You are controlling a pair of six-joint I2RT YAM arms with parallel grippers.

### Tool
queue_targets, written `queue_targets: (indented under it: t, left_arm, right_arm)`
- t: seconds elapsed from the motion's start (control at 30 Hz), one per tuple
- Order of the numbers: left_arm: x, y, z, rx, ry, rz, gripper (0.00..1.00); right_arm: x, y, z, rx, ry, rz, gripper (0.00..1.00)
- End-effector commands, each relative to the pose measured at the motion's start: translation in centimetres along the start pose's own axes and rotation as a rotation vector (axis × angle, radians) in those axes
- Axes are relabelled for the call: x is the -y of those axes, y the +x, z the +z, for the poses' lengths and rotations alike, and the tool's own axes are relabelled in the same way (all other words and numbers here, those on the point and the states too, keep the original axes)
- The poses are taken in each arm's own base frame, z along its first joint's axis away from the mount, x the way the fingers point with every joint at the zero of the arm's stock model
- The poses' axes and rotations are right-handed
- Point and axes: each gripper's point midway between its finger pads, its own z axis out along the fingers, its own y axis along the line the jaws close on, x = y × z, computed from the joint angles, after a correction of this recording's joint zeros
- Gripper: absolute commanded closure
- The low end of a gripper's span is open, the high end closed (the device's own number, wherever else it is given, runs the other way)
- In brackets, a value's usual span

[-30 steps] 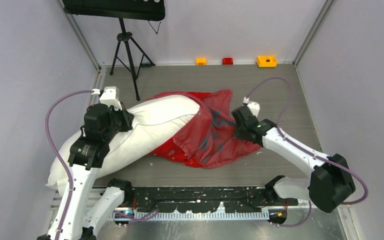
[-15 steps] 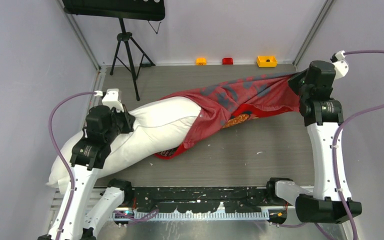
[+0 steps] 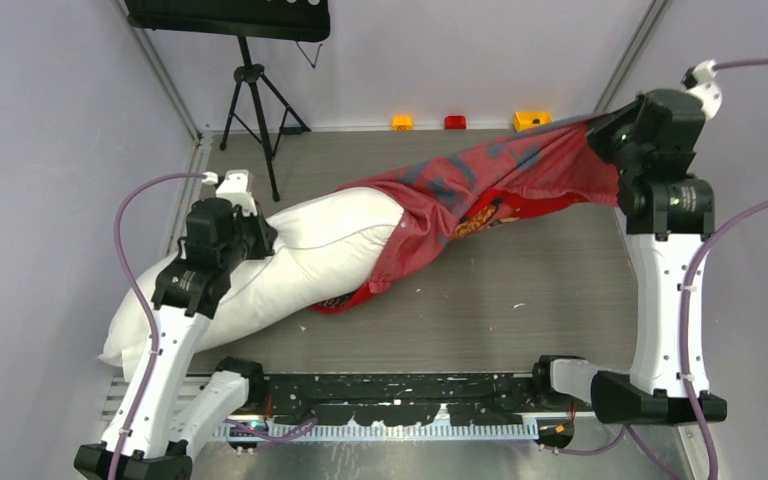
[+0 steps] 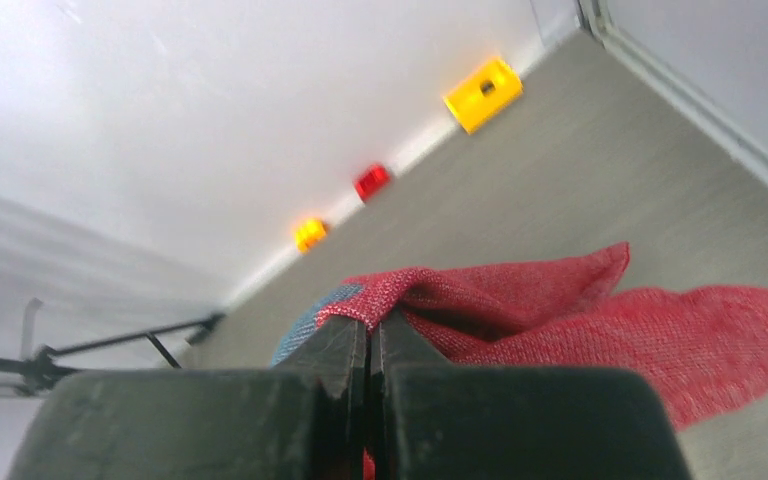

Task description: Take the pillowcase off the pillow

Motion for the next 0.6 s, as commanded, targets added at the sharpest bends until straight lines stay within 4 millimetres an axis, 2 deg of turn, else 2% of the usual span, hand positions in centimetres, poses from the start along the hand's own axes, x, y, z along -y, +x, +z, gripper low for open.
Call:
queue_targets:
  t: [0.0, 0.1, 0.17, 0.2, 0.3, 0.4, 0.47, 0.57]
  left_arm:
    - [-1.2, -3.1, 0.1, 0.087, -0.09, -0.034, 1.0]
    - [-0.9, -4.9, 0.4, 0.101, -0.089, -0.041, 1.0]
    - [-0.7, -6.6, 0.7, 0.107, -0.095, -0.032, 1.0]
    - [-0.7, -7.3, 0.7, 0.107, -0.105, -0.027, 1.0]
    - [-1.0, -8.8, 0.8, 0.101, -0.142, -0.024, 1.0]
    - [-2.4, -8.9, 0.8, 0.12, -0.222, -0.05, 1.0]
    - [-4.2, -9.3, 0.2, 0.17, -0.326, -0.077, 1.0]
    - [-6.3, -11.1, -1.5, 0.273, -0.445, -0.105, 1.0]
  right_arm:
    - [-5.0, -12.1, -4.0, 0.352, -0.085, 0.059, 1.0]
    - [-7.7, -15.4, -5.0, 0.418, -0.151, 0.095, 1.0]
    - [-9.4, -18.4, -6.7, 0.496, -0.197, 0.125, 1.0]
    - [-9.9, -19.3, -6.7, 0.518, -0.203, 0.131, 1.0]
    - [-10.8, -21.8, -8.4, 0.594, -0.226, 0.157, 1.0]
    - [-11.0, -22.7, -9.3, 0.647, -0.249, 0.157, 1.0]
    - [-10.5, -22.5, -9.1, 0.664, -0.235, 0.15, 1.0]
    - [-9.3, -21.2, -7.6, 0.64, -0.185, 0.113, 1.0]
